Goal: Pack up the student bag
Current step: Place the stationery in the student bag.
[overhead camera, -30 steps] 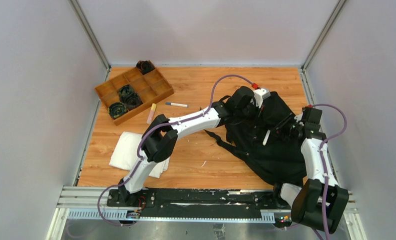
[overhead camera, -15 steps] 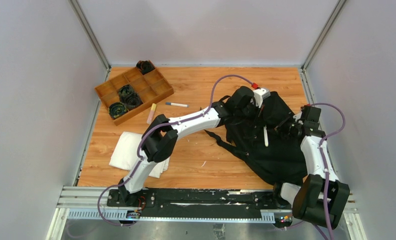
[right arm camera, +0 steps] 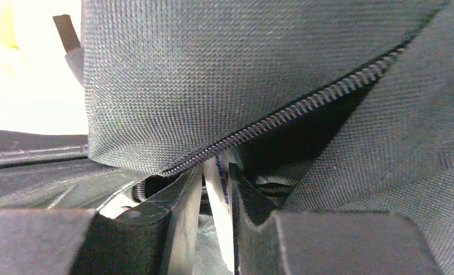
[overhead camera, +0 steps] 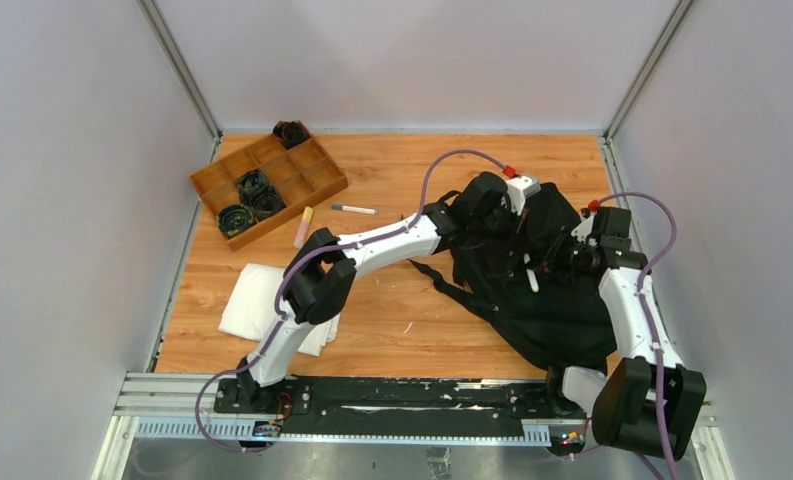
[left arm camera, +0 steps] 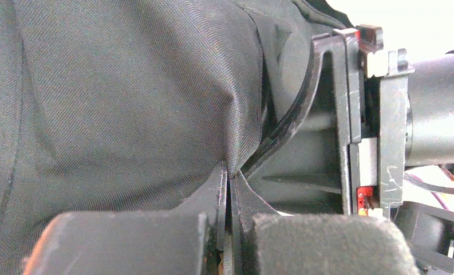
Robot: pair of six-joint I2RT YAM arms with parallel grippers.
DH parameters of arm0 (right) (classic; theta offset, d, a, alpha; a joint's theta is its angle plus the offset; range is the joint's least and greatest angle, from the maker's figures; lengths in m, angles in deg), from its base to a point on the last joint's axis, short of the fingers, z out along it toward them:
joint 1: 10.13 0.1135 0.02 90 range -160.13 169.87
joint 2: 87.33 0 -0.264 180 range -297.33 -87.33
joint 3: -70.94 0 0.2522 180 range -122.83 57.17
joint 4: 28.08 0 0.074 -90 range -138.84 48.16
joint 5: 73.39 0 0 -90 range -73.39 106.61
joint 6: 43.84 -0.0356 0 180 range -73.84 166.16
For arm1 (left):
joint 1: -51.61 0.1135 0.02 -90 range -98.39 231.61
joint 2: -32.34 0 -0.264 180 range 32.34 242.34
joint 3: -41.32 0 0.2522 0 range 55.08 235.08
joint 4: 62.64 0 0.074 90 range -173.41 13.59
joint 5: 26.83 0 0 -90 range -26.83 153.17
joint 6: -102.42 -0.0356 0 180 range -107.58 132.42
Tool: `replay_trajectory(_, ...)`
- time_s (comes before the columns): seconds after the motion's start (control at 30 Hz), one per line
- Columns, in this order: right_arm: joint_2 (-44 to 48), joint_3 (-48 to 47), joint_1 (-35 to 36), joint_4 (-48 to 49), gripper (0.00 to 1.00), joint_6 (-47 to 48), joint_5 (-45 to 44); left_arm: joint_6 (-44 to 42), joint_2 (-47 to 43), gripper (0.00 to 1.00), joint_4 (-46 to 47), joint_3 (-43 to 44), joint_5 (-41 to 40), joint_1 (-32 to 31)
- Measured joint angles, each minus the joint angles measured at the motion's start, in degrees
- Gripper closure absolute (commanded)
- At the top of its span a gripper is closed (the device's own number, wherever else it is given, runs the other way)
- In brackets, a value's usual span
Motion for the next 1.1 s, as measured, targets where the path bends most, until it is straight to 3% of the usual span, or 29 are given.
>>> replay_trajectory(0.07,-0.57,-0.17,0.9,-0.76,0.78,1.2,-0.33,0.04,0.0,1.0,0.0,0.0,0.15,0.0)
replay_trajectory(0.2,-4.94,-1.66,1.9,-1.46,0.97,3.23,-0.09,0.09,0.0,1.0,0.0,0.0,0.15,0.0)
replay_trajectory(0.27,-6.54,-2.21,2.34,-1.49,0.98,3.67,0.24,0.09,0.0,1.0,-0.09,-0.04,0.13,0.04)
replay_trajectory(0.37,-5.38,-2.23,2.62,-1.44,0.91,3.56,-0.07,0.11,0.0,1.0,-0.02,-0.37,0.17,0.09)
replay_trajectory(0.43,-3.56,-2.23,2.62,-1.51,0.72,3.45,-0.81,0.13,0.0,1.0,0.04,-0.48,0.22,0.09)
replay_trajectory(0.5,-1.79,-2.23,2.62,-1.86,0.62,3.37,-1.81,0.24,0.0,1.0,0.11,-0.55,0.33,0.09)
replay_trajectory(0.7,-1.64,-1.22,3.54,-1.64,0.6,3.37,-3.43,0.44,0.0,1.0,0.28,-0.76,0.59,0.09)
replay_trajectory(0.8,-2.86,-0.7,4.76,-1.22,0.67,3.45,-3.56,0.81,-0.02,1.0,0.76,-1.31,0.98,0.09)
replay_trajectory(0.97,-4.31,-0.7,5.77,-1.11,0.98,4.09,-3.74,1.31,-0.02,1.0,1.11,-1.92,1.11,0.11)
replay_trajectory(1.1,-3.52,-1.86,6.21,-2.58,1.0,5.05,-4.26,1.33,-0.02,1.0,1.14,-1.92,1.11,0.11)
